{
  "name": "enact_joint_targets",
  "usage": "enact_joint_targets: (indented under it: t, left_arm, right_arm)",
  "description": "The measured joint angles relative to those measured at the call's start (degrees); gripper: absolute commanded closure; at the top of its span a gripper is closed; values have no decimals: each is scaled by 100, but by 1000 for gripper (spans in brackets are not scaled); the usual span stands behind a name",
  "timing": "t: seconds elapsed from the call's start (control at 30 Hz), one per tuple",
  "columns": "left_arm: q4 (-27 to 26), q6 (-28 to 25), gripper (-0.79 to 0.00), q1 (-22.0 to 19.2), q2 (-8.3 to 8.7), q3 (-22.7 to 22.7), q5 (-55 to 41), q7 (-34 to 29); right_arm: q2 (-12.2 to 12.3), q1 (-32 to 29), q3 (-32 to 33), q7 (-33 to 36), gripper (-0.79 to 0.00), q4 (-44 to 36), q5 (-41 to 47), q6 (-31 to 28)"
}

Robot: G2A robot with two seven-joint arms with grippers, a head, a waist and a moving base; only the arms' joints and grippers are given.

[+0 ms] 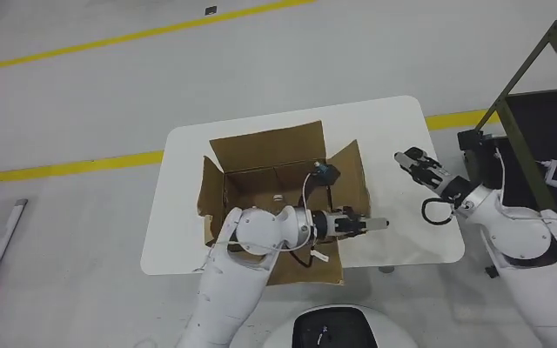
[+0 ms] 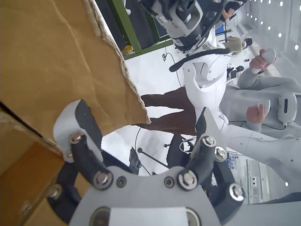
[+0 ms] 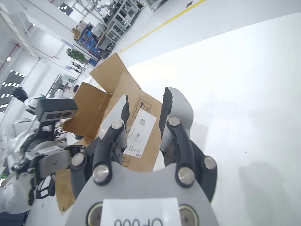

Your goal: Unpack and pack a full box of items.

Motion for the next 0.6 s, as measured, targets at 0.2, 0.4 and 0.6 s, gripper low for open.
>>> enact_joint_targets:
  t: [0.2,0.4,0.6]
  left_arm:
    - [142,-20,-785,-72,13,189,59,1]
    - [176,14,-785,-80,46,227,67,26]
    - [170,20,-785,-83,78,249,37,52]
  right_arm:
    - [11,182,-189,374,-354,50,98,-42]
    - [-22,470,-686,475,-86,248,-177,93]
    - [-66,740,-1111,478,0,578,-351,180]
